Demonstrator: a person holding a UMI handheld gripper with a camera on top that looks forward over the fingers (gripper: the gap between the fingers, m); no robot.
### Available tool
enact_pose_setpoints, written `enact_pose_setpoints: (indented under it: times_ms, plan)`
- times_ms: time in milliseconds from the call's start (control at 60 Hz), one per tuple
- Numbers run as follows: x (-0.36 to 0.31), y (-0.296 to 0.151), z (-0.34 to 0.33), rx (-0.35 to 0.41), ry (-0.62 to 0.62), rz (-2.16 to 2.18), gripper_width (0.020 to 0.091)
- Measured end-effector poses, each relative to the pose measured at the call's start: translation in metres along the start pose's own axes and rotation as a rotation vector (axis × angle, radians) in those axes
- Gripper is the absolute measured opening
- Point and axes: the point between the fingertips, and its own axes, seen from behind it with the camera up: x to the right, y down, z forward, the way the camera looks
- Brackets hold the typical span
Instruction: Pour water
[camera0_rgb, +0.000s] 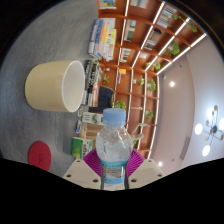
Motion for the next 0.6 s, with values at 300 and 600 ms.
enact_pose_setpoints:
  times_ms: [300, 600]
  plan:
    - [0.006, -0.048, -0.001, 0.059, 0.130, -0.474, 0.0266]
    - [0.004, -0.033, -0.007, 0.029, 0.066, -0.259, 0.0269]
